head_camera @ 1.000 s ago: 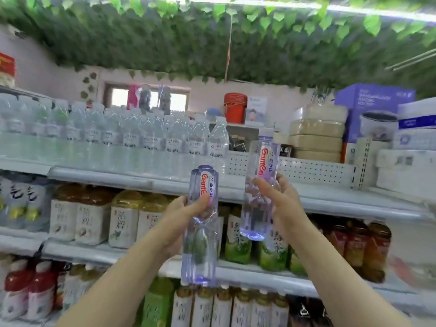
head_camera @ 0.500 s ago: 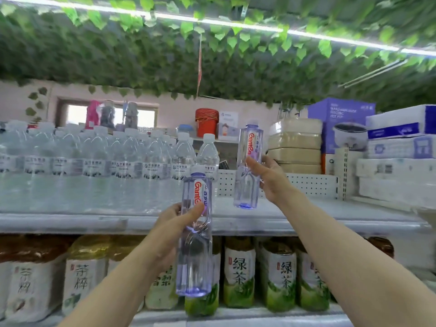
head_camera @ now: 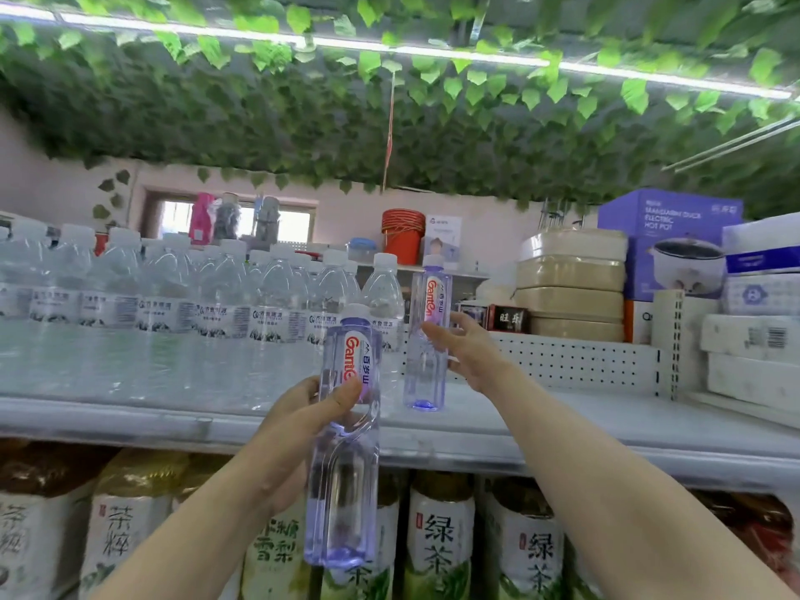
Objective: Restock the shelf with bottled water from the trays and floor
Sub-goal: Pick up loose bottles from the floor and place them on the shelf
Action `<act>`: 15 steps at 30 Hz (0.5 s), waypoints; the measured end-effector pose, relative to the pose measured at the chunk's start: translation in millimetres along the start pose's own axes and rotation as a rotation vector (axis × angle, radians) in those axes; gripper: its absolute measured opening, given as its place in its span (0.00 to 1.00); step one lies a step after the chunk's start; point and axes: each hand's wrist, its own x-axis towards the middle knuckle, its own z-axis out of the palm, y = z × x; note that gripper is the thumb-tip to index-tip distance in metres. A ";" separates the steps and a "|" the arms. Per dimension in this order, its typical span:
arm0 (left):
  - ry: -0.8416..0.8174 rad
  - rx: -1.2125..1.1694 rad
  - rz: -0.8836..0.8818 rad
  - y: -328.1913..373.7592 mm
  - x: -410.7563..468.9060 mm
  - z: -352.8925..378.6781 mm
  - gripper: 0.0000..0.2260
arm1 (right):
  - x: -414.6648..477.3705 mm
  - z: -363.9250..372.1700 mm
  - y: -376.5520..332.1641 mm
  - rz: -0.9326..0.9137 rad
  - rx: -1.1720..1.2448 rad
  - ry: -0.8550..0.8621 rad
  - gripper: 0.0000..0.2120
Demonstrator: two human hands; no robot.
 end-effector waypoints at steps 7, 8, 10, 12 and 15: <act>0.018 -0.008 0.038 -2.8 7.7 3.0 0.24 | 16.0 -2.1 7.5 0.005 -0.015 -0.014 0.29; 0.013 -0.006 0.040 -3.2 8.5 4.7 0.23 | 16.9 -2.4 8.1 0.005 -0.012 -0.013 0.30; 0.008 -0.008 0.046 -3.4 9.4 8.0 0.23 | 17.5 -2.7 8.6 0.001 -0.022 -0.015 0.32; 0.010 -0.013 0.045 -2.7 10.2 11.6 0.24 | 18.4 -2.6 10.0 -0.010 -0.044 -0.015 0.33; 0.002 -0.026 0.052 -1.2 11.5 18.3 0.25 | 17.9 -1.3 11.2 -0.023 -0.085 -0.002 0.35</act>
